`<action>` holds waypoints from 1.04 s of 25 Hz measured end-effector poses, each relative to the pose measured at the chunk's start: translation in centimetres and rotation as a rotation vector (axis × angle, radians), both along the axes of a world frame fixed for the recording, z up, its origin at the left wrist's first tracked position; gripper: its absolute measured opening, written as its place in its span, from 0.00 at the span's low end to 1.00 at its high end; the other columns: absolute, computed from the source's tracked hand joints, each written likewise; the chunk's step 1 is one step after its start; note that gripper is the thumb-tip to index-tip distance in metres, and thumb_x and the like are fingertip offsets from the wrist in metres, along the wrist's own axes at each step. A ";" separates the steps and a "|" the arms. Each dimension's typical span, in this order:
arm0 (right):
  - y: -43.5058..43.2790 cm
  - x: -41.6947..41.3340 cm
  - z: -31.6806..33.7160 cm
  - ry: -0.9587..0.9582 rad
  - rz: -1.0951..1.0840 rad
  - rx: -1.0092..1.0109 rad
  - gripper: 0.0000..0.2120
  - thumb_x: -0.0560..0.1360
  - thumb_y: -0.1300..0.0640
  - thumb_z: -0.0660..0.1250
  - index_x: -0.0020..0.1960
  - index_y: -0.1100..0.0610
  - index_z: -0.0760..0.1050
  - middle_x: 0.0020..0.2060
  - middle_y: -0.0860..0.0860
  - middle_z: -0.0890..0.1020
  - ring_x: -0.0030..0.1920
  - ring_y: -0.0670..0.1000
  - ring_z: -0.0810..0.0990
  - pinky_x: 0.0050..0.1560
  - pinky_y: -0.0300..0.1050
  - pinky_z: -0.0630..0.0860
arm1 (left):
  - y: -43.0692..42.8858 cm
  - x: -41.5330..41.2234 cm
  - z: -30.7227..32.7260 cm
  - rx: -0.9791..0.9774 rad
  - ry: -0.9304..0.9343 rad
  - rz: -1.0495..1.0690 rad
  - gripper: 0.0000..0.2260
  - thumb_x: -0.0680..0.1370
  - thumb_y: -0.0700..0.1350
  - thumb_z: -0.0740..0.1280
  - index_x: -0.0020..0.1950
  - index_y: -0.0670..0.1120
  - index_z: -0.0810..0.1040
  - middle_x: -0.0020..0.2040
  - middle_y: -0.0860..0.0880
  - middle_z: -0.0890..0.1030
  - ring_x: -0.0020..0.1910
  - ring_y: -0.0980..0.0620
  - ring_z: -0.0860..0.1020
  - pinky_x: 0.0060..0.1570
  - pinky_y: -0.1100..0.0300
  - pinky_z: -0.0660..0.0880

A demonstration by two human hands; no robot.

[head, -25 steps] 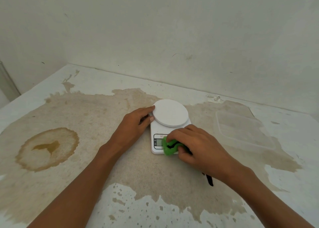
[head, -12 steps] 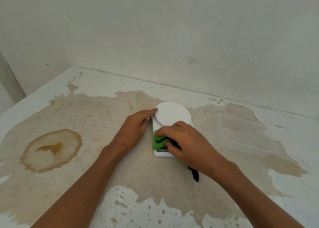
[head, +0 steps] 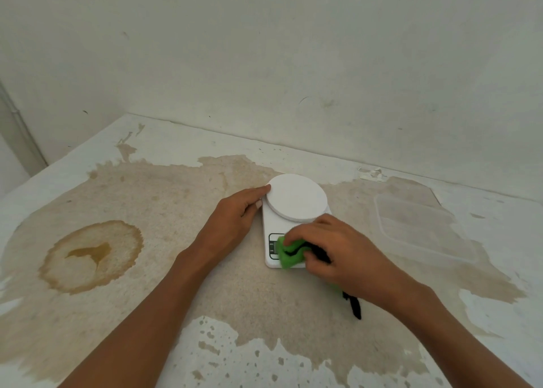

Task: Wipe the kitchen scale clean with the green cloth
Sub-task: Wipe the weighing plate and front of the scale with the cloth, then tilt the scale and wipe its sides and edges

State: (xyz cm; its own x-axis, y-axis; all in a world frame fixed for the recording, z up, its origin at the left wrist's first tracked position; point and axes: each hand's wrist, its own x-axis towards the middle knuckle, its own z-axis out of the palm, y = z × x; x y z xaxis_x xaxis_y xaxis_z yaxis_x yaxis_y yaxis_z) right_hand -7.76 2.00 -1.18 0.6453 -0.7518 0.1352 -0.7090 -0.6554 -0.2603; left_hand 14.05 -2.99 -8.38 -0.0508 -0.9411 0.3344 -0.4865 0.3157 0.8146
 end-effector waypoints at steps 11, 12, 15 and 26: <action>2.1 -0.3 1.1 -0.352 -0.098 0.319 0.13 0.76 0.59 0.65 0.56 0.43 0.76 0.52 0.40 0.82 0.53 0.44 0.79 0.54 0.46 0.77 | 0.5 -0.1 0.8 0.057 0.021 -0.012 0.17 0.82 0.39 0.60 0.71 0.50 0.73 0.70 0.54 0.74 0.67 0.64 0.69 0.60 0.83 0.60; 1.9 -1.2 1.5 -0.501 -0.166 0.407 0.13 0.77 0.62 0.65 0.56 0.46 0.77 0.52 0.43 0.83 0.53 0.47 0.81 0.55 0.49 0.79 | 0.8 -0.2 1.2 0.042 0.040 -0.006 0.17 0.82 0.39 0.60 0.70 0.50 0.74 0.70 0.55 0.74 0.67 0.63 0.70 0.60 0.82 0.61; 1.2 -2.4 1.9 -0.785 -0.310 0.558 0.12 0.77 0.66 0.65 0.55 0.53 0.78 0.51 0.50 0.85 0.51 0.56 0.83 0.52 0.50 0.81 | 2.0 -1.0 3.4 0.026 0.070 0.029 0.14 0.82 0.42 0.60 0.64 0.53 0.78 0.62 0.56 0.79 0.59 0.60 0.77 0.57 0.73 0.71; 0.2 -1.7 0.8 -0.943 -0.564 0.701 0.10 0.76 0.65 0.63 0.55 0.56 0.78 0.46 0.57 0.85 0.47 0.57 0.83 0.51 0.54 0.78 | 7.1 -3.3 5.4 0.067 -0.055 0.033 0.09 0.81 0.41 0.62 0.53 0.51 0.80 0.53 0.54 0.81 0.47 0.58 0.79 0.47 0.62 0.77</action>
